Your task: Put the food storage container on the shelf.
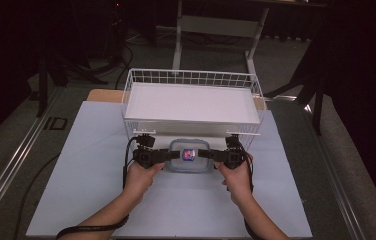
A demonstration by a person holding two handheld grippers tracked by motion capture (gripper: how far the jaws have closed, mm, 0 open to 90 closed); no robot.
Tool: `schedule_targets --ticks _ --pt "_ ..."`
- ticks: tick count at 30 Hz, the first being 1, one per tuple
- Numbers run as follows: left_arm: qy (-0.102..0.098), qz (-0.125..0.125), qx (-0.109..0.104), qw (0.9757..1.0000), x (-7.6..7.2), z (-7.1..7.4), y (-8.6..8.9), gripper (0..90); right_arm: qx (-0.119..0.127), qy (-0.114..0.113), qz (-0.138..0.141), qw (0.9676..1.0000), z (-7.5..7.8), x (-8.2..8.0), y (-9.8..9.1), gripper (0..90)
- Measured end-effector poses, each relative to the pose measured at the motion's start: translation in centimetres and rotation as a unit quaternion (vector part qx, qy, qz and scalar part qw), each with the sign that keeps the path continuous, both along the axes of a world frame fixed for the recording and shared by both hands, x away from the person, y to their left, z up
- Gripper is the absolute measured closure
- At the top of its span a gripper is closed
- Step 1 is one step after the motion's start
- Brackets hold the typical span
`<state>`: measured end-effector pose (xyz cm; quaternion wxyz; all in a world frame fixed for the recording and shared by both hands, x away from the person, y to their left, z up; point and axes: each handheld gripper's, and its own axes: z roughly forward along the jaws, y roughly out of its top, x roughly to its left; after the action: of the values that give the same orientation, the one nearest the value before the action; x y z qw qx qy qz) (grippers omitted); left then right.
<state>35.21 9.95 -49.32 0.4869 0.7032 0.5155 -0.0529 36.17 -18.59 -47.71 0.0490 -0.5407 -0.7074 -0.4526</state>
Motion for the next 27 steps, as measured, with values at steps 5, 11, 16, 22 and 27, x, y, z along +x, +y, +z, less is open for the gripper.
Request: schedule_targets --ticks 5,11,16,22,27 --pt "-0.008 0.003 0.001 1.0000 0.6 -0.8 -0.3 47.9 0.005 -0.004 -0.006 1.0000 -1.0 0.5 -0.2 44.3" --pt "-0.020 0.010 -0.004 0.9997 1.6 -1.4 0.1 48.0 0.010 -0.012 -0.016 0.9997 -1.8 1.3 0.0 44.3" --pt "-0.005 0.010 -0.013 0.9999 2.6 -2.4 0.2 47.9 -0.001 -0.022 -0.021 0.9995 -2.1 2.0 0.3 44.2" --pt "-0.023 0.002 -0.021 0.9995 3.0 -3.1 0.2 48.2 0.013 -0.030 -0.043 0.9986 -2.8 2.6 0.0 44.2" --pt "-0.029 0.010 -0.027 0.9992 3.6 -2.9 -0.1 48.2 0.034 -0.038 -0.056 0.9972 -3.3 3.1 -0.3 43.9"
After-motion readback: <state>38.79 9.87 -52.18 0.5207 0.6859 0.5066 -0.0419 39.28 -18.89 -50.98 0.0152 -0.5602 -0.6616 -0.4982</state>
